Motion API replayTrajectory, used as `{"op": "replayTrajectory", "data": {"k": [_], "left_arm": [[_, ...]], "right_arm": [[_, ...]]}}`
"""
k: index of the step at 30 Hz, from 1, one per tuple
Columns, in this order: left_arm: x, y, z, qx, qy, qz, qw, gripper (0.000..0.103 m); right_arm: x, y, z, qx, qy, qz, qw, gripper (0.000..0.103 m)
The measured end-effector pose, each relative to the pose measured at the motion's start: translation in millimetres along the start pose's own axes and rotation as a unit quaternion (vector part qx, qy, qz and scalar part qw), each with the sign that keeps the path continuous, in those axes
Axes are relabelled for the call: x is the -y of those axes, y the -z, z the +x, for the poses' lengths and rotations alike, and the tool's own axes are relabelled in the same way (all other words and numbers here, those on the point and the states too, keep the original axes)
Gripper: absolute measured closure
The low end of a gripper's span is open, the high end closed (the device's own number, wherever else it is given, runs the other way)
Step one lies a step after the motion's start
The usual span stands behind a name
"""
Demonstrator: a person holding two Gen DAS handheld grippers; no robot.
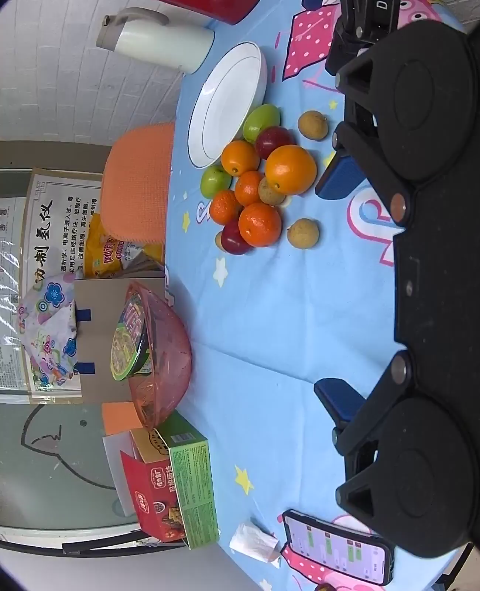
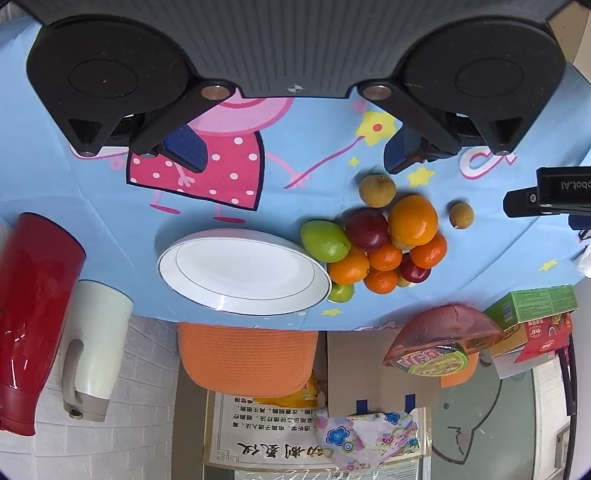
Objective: Organize fruits
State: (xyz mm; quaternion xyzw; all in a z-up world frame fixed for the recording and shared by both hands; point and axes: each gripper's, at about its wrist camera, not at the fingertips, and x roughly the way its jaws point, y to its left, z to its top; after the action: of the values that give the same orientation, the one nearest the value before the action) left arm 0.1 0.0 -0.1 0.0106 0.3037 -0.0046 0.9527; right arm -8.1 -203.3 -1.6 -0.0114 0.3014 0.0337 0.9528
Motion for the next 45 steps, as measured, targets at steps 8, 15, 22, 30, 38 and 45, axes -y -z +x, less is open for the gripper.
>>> {"op": "replayTrajectory", "data": {"k": [8, 15, 22, 30, 38, 45], "left_arm": [[1.0, 1.7, 6.2, -0.002, -0.001, -0.005, 1.0, 0.0], [1.0, -0.9, 3.5, -0.001, 0.0, 0.0, 1.0, 0.0], [4.0, -1.4, 1.8, 0.001, 0.002, 0.002, 1.0, 0.0], [4.4, -1.3, 0.0, 0.003, 0.006, 0.0, 1.0, 0.0], [4.0, -3.2, -2.4, 0.005, 0.009, -0.002, 0.9999, 0.0], [3.1, -3.9, -2.9, 0.005, 0.012, -0.007, 0.9999, 0.0]], "right_arm": [[-2.1, 1.1, 2.5, -0.007, -0.007, -0.01, 1.0, 0.0], [-0.3, -0.4, 2.7, -0.006, -0.001, 0.0, 1.0, 0.0], [2.1, -0.2, 1.2, -0.001, 0.0, 0.003, 1.0, 0.0], [-1.4, -0.5, -1.0, -0.002, -0.001, -0.004, 1.0, 0.0], [-3.9, -4.0, -1.7, 0.0, -0.001, -0.01, 1.0, 0.0], [-4.5, -4.5, -2.2, 0.004, 0.002, -0.01, 1.0, 0.0]]}}
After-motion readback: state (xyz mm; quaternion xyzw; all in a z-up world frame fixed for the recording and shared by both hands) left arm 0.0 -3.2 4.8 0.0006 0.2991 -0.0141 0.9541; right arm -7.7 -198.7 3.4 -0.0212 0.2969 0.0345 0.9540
